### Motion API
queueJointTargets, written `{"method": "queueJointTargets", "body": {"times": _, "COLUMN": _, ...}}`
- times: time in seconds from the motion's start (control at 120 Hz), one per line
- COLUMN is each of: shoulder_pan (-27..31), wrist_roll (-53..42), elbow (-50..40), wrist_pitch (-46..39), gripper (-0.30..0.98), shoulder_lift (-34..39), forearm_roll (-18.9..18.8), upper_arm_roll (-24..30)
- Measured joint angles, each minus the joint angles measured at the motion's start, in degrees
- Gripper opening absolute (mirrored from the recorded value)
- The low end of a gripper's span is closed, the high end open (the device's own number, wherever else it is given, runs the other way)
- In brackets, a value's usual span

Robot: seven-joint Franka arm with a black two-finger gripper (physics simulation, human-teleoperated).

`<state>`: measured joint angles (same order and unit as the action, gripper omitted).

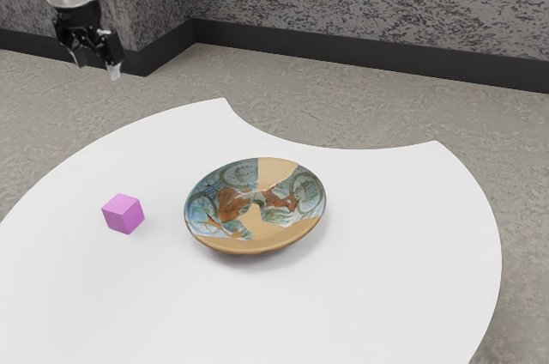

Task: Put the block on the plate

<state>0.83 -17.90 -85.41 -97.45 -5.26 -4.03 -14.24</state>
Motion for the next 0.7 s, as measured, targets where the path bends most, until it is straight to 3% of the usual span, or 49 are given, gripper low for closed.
{"method": "queueJointTargets", "body": {"times": 0.275, "shoulder_pan": 0.91, "wrist_roll": 1.01, "elbow": -4.26, "wrist_pitch": -0.99, "gripper": 0.69, "shoulder_lift": -3.48, "forearm_roll": 4.66, "upper_arm_roll": -2.35}}
{"method": "queueJointTargets", "body": {"times": 0.7, "shoulder_pan": 1.96, "wrist_roll": 2.05, "elbow": -19.31, "wrist_pitch": -13.60, "gripper": 0.69, "shoulder_lift": -6.46, "forearm_roll": 6.42, "upper_arm_roll": -3.77}}
